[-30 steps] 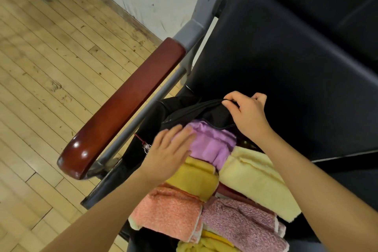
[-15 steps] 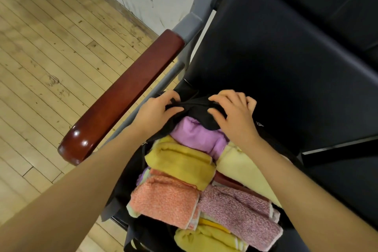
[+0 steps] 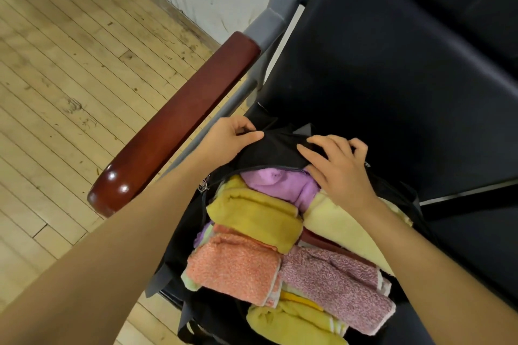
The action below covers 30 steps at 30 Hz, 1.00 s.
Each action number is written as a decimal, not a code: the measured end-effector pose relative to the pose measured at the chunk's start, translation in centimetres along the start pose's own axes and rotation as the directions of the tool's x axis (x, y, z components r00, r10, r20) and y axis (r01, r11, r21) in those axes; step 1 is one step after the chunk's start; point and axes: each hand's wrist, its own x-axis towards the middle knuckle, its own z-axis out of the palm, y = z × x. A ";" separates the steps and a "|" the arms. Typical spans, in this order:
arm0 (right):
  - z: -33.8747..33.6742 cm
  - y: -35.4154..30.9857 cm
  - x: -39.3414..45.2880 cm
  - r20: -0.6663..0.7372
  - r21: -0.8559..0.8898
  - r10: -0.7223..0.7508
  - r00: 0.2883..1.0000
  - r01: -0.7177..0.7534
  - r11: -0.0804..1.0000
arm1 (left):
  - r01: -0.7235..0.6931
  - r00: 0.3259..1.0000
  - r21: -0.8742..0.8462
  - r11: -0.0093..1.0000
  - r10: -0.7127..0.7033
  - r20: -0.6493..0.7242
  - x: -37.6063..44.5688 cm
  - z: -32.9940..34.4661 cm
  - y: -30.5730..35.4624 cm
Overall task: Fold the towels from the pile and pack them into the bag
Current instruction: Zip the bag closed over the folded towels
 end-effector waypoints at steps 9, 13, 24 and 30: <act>-4.3 0.9 0.3 -0.102 0.072 -0.061 0.993 0.068 0.995 | -0.571 0.706 0.585 0.576 0.708 -0.008 -4.6 6.8 2.9; -3.8 1.4 -1.6 -0.121 0.057 0.080 0.989 -0.074 0.996 | -0.570 0.713 0.523 0.634 0.698 -0.069 -3.4 7.4 3.8; -3.9 4.2 -8.3 -0.044 0.269 0.439 0.897 -0.413 0.870 | -0.517 0.819 0.428 0.741 0.573 -0.003 -3.0 10.0 5.5; -5.4 6.0 -8.1 -0.036 0.404 0.400 0.916 -0.353 0.844 | -0.489 0.828 0.440 0.753 0.560 -0.037 -2.2 13.4 8.5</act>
